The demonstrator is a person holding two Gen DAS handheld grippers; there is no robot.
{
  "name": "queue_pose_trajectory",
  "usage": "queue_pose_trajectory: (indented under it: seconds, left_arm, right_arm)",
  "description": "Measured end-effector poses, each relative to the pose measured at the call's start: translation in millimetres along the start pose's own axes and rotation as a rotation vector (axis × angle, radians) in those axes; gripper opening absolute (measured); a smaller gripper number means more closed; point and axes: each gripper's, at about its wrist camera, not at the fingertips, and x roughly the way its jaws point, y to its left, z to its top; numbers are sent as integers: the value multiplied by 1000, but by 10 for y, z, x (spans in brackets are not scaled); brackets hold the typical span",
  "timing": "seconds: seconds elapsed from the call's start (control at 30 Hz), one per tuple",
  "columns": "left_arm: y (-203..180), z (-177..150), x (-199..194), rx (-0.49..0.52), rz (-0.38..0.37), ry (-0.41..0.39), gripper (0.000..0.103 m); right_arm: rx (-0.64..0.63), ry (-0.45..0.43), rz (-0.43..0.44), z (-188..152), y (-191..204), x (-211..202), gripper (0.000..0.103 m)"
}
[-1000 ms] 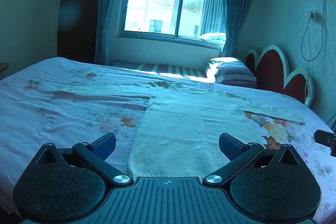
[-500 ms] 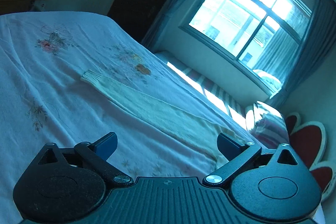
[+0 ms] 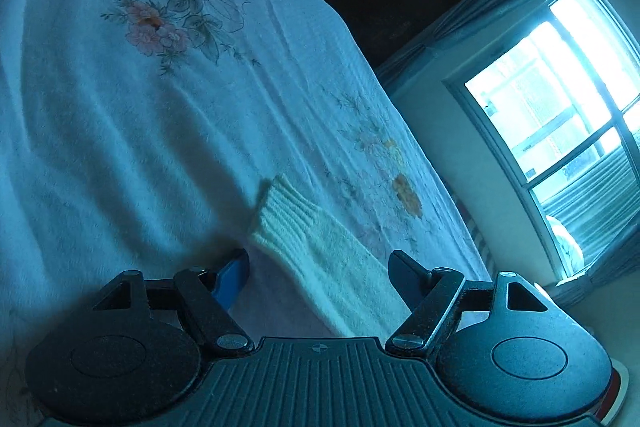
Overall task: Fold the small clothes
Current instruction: 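Grasp the cuff of one sweater sleeve with the left tool, then carry the sleeve across the sweater body with the left tool and release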
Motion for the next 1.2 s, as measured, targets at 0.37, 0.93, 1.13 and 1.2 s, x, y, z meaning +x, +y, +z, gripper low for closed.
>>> queue_pose_trajectory:
  seconds: [0.37,0.93,1.13,1.2]
  left_arm:
    - [181,5,269,-10,-35,10,3]
    - [-1502,-21,-283,221,-202,-166,3]
    - [-2720,-817,-361,487,-296,-119,3]
    - [-3052,-1213,-406,563,-314,-105,3]
  right_arm:
    - [23,6,-54,-17,351,-41,102]
    - [80,19,-81,95,-335,302,102]
    - [117,39,-78,95,-795,504,102]
    - [154,64,-63,87,-945,550,102]
